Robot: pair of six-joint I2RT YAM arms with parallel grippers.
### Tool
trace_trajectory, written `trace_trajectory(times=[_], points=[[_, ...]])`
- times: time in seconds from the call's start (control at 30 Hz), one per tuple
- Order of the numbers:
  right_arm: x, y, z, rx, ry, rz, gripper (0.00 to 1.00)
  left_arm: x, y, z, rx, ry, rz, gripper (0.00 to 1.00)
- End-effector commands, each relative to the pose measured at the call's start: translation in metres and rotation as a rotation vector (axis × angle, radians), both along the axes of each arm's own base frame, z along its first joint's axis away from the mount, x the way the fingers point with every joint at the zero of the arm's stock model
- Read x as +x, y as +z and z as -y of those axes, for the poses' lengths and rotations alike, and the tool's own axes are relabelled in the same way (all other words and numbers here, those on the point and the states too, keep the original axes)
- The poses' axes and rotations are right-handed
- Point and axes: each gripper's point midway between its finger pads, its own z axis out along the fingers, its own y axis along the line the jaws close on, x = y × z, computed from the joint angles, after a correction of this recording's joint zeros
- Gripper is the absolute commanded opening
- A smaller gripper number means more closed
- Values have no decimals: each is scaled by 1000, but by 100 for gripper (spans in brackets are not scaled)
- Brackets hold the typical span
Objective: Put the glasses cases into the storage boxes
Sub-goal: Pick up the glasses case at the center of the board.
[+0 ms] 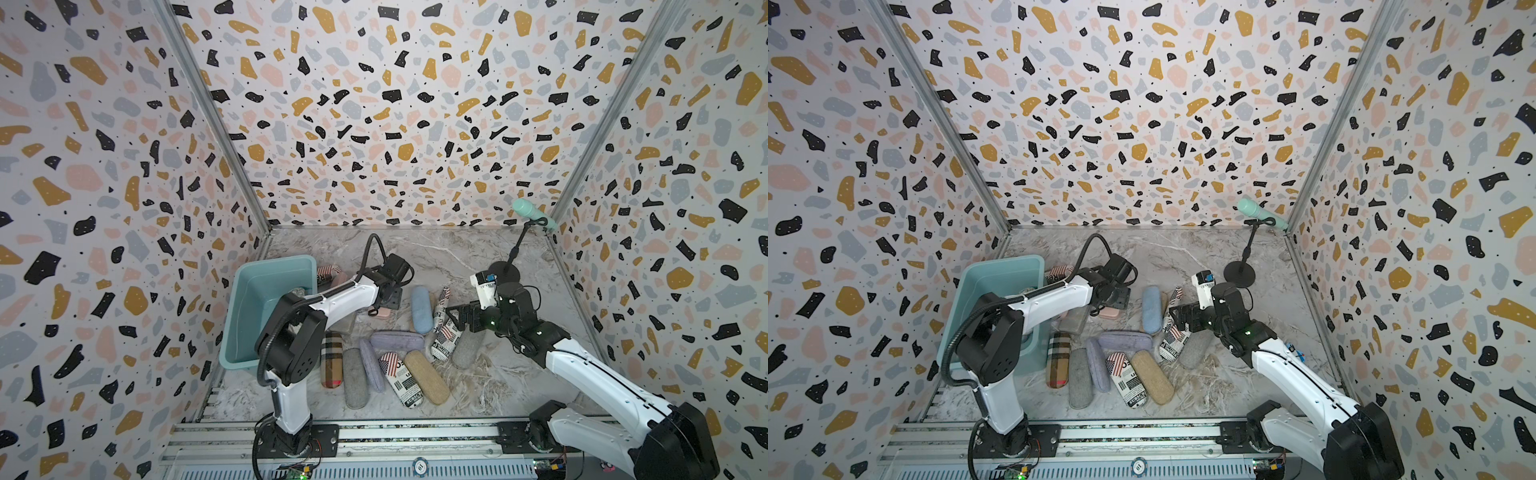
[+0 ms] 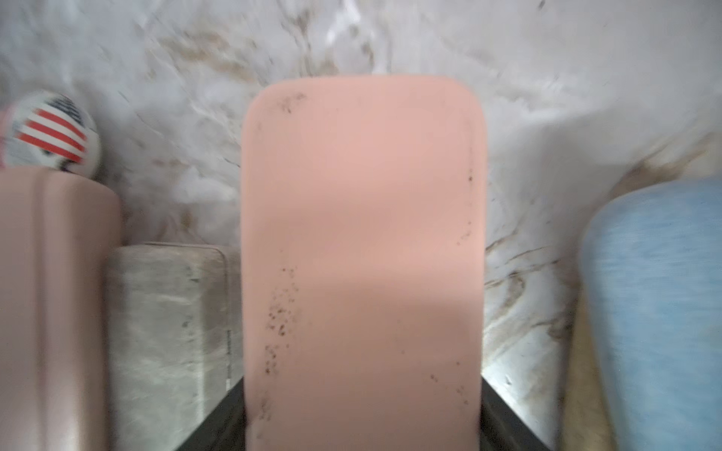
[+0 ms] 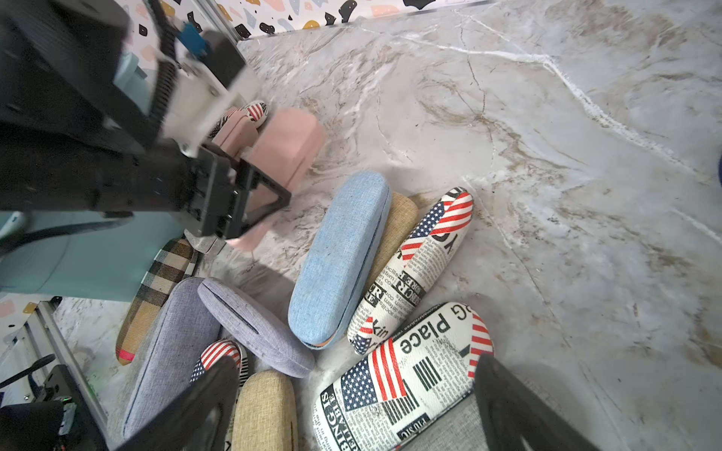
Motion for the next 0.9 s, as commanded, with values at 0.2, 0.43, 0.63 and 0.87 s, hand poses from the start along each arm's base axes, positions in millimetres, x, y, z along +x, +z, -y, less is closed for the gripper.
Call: trace_trajectory(times=[0.2, 0.43, 0.63, 0.87], points=[[3, 19, -3, 27, 16, 49, 95, 0, 150, -79, 86, 161, 264, 65], [5, 12, -12, 41, 49, 37, 95, -44, 175, -218, 55, 487, 354, 63], [8, 12, -18, 55, 75, 26, 94, -71, 117, -270, 58, 614, 261, 65], [5, 8, -16, 52, 78, 20, 94, -51, 55, -266, -56, 568, 112, 65]])
